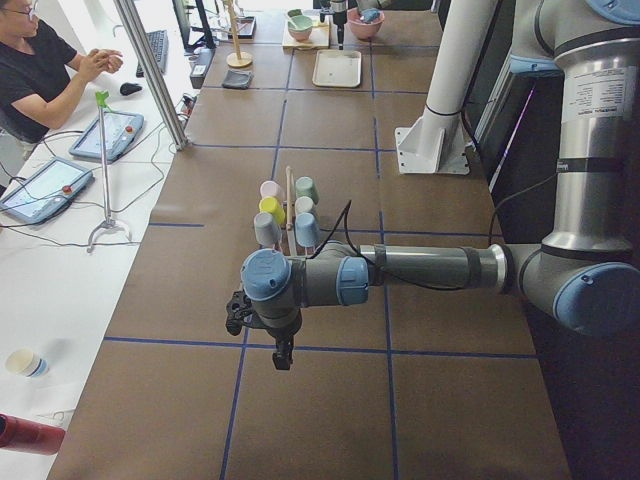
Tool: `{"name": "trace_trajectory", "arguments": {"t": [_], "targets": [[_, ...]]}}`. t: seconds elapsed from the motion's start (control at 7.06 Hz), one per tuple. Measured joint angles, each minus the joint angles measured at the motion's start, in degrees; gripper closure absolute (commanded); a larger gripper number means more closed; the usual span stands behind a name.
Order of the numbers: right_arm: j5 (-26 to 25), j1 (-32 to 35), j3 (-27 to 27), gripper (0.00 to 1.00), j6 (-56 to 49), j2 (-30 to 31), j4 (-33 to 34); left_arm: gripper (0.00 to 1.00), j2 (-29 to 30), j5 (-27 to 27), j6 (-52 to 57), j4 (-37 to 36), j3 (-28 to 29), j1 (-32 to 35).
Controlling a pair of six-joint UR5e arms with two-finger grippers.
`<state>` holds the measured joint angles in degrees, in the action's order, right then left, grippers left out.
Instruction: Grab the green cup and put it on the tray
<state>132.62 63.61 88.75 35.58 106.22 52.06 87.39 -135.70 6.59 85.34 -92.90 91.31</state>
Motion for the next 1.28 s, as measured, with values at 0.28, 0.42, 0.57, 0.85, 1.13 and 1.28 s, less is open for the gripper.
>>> {"name": "trace_trajectory", "arguments": {"t": [0.28,0.42,0.57,0.85,1.13,1.28], "targets": [[-0.3,-0.2,-1.6,0.0,5.7,0.0,-6.1,0.0,0.0,0.0,0.0,0.0,0.0,0.0],[-0.3,-0.6,-2.3,0.0,8.2,0.0,-9.1,0.0,0.1,0.0,0.0,0.0,0.0,0.0],[-0.3,-1.0,-2.6,0.0,9.2,0.0,-10.4,0.0,0.1,0.0,-0.1,0.0,0.0,-0.1],[-0.5,-2.2,-3.4,0.06,9.8,0.0,-11.0,0.0,0.2,0.0,-0.1,0.0,0.0,-0.1],[-0.7,-2.6,-4.2,0.36,9.8,0.0,-11.2,0.0,0.4,0.0,-0.1,0.0,0.0,0.0],[-0.8,-2.6,-4.3,0.59,9.8,0.0,-11.2,0.0,0.4,0.1,0.0,0.0,0.1,0.0]]}}
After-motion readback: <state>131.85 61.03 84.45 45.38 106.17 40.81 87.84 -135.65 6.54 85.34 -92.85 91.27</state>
